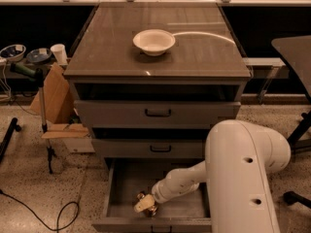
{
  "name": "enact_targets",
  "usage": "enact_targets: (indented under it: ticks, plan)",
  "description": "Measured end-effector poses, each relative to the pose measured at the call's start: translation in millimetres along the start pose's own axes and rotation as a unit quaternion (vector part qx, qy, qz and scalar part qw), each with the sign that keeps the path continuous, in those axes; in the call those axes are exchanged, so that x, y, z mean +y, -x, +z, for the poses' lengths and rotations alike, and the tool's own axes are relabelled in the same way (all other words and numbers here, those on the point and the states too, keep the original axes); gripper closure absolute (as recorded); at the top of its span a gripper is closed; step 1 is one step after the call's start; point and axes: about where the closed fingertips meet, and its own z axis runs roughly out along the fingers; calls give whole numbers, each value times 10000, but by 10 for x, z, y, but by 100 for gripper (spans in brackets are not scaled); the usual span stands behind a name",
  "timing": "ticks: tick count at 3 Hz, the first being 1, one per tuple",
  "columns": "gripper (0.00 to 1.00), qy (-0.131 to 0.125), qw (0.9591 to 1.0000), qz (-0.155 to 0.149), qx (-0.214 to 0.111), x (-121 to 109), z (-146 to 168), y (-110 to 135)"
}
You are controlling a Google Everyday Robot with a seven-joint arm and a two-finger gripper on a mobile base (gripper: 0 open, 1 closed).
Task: Pick orange can from bottom drawer and place on counter
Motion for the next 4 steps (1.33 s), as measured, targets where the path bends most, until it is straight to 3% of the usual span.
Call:
enact_targets:
  ticks: [2, 4]
  plan:
    - [0, 90, 9993, 358, -87, -136, 381, 75]
    - [0, -39, 9994, 294, 196, -253, 896, -25]
